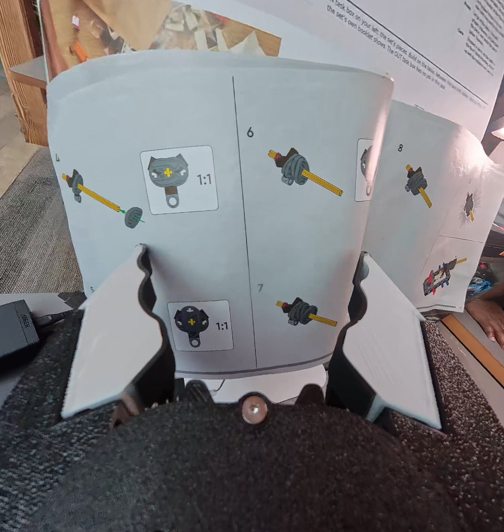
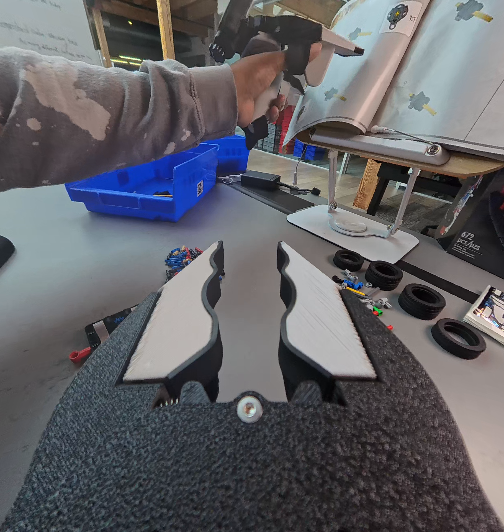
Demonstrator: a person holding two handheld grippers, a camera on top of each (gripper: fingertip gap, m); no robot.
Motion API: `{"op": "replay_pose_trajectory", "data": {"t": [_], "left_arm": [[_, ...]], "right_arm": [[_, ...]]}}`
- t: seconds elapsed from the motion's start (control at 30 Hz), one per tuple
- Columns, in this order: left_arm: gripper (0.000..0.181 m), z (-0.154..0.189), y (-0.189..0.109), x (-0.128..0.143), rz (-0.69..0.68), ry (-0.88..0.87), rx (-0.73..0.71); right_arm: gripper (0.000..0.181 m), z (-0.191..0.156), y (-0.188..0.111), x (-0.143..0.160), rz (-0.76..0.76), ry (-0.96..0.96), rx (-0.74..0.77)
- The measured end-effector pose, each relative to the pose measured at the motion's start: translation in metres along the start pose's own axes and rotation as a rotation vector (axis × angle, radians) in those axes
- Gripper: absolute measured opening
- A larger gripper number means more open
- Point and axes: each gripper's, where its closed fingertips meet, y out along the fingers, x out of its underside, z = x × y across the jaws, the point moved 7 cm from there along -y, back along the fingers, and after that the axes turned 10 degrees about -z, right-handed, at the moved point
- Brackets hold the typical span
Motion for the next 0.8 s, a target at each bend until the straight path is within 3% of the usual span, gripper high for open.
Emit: {"op": "replay_pose_trajectory", "data": {"t": [0.1, 0.33, 0.43, 0.5, 0.63, 0.7, 0.8], "left_arm": [[0.126, -0.003, 0.005, -0.002, -0.018, 0.011, -0.049], [0.024, -0.007, 0.005, 0.001, -0.024, 0.060, -0.047], [0.009, -0.013, 0.003, 0.001, -0.011, 0.053, -0.028], [0.026, -0.014, -0.003, -0.001, 0.026, 0.028, -0.001], [0.125, -0.019, -0.006, -0.006, 0.028, -0.008, -0.013], [0.140, -0.023, -0.008, -0.011, 0.042, 0.025, -0.054], [0.148, -0.026, 0.005, -0.010, -0.042, 0.032, -0.072]], "right_arm": [[0.037, -0.001, 0.000, -0.001, 0.000, -0.009, 0.001], [0.037, -0.002, -0.002, -0.003, -0.001, -0.023, 0.002], [0.037, -0.003, -0.002, -0.003, -0.002, -0.028, 0.002], [0.037, -0.003, -0.002, -0.003, -0.003, -0.032, 0.004], [0.037, -0.002, -0.001, -0.001, -0.009, -0.024, 0.000], [0.037, -0.003, 0.000, -0.001, -0.010, -0.028, 0.003], [0.037, -0.002, 0.001, -0.002, -0.008, -0.025, 0.005]]}}
